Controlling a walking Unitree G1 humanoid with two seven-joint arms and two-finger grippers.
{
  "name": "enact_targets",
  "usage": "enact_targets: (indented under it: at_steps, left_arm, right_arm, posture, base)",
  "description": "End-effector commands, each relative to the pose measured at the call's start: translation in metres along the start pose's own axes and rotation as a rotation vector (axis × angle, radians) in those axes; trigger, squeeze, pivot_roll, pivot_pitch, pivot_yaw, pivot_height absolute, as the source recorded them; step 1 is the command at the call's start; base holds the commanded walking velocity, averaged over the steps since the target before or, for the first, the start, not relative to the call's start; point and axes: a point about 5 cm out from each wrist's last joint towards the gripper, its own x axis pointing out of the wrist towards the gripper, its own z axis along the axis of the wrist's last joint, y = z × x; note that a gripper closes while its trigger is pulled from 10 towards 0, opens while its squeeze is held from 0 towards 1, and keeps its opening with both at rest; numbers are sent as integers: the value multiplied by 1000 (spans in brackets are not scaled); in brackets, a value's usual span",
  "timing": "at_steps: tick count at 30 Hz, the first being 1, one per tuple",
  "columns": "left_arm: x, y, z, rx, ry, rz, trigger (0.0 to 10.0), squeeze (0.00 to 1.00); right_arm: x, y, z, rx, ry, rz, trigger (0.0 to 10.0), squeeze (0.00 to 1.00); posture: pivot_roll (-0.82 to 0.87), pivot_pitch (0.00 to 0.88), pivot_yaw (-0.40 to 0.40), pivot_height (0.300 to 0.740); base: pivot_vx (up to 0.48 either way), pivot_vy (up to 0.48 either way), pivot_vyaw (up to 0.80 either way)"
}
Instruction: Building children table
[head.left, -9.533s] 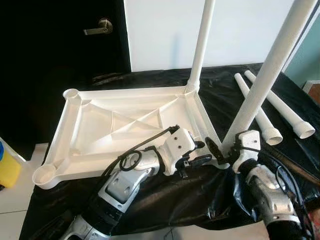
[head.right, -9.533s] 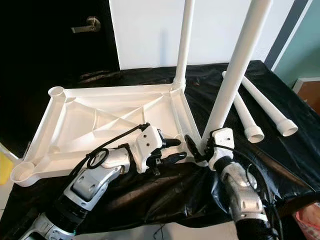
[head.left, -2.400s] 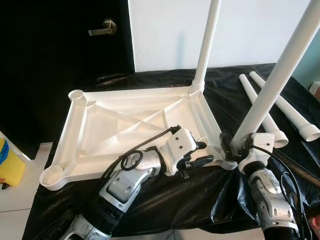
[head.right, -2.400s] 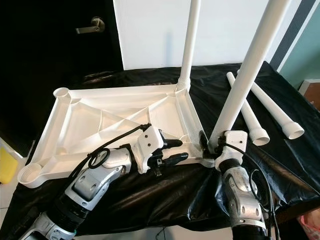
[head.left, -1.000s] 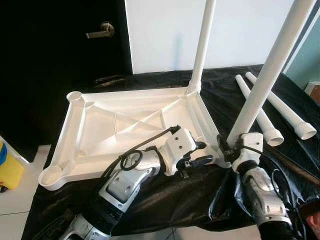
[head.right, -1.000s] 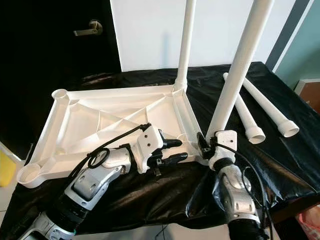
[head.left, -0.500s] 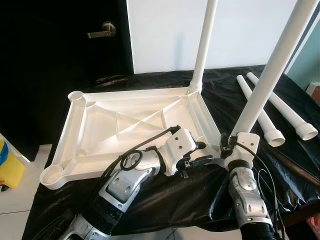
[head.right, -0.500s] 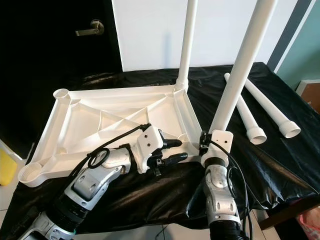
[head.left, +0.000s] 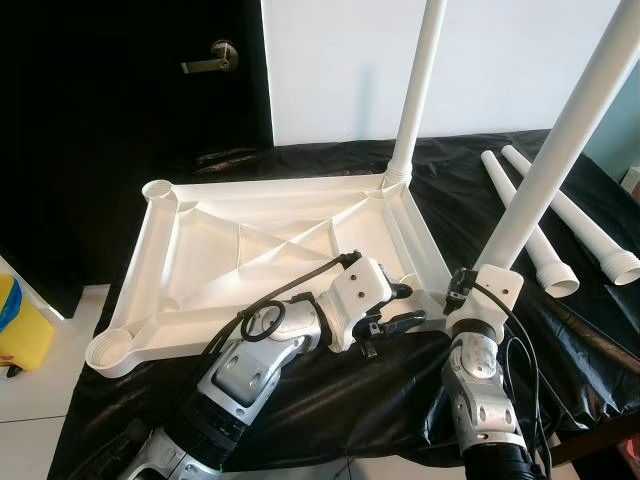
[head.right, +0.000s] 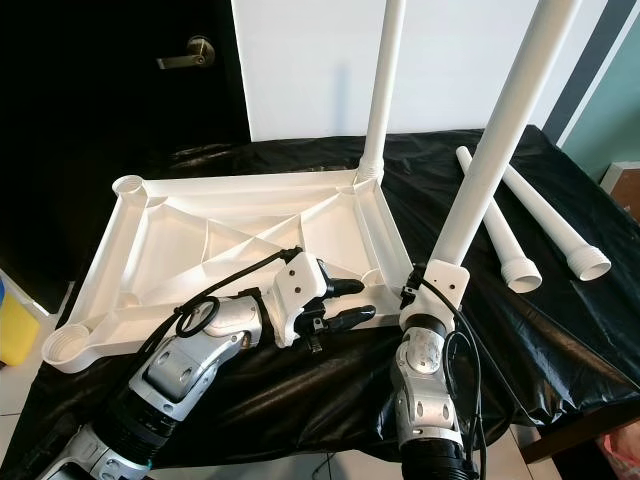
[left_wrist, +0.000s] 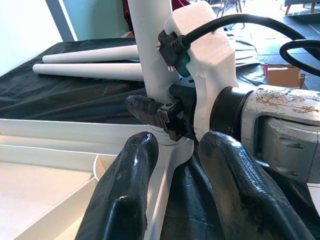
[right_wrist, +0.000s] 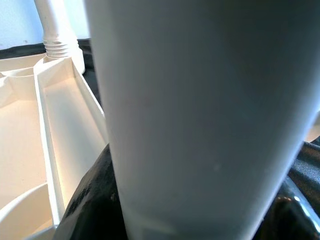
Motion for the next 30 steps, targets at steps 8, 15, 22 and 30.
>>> enact_targets:
  at_steps: [8,15,22,30]
  left_arm:
    - [0,-2,1,3,-2,-21,10000,0]
    - [1,-2,2,3,-7,-18,10000,0]
    - [-2,6,1,13,1,6,10000,0]
    - [-11,27,0,35,17,88,10000,0]
  right_arm:
    - [2,-15,-8,-26,21,-45,10000,1000]
    - [-7,-16,-2,-18,-37,91,10000,1000]
    - [-25,-19,-5,-38,-62,246,10000,0]
    - [-37,-29,-12,-62,-37,320,10000,0]
  posture:
    - [-41,0,-13,740]
    - [-43,0,-24,740]
    - [-48,0,-24,740]
    - [-60,0,-12,740]
  base:
    - [0,0,0]
    - [0,0,0]
    - [0,0,0]
    - [0,0,0]
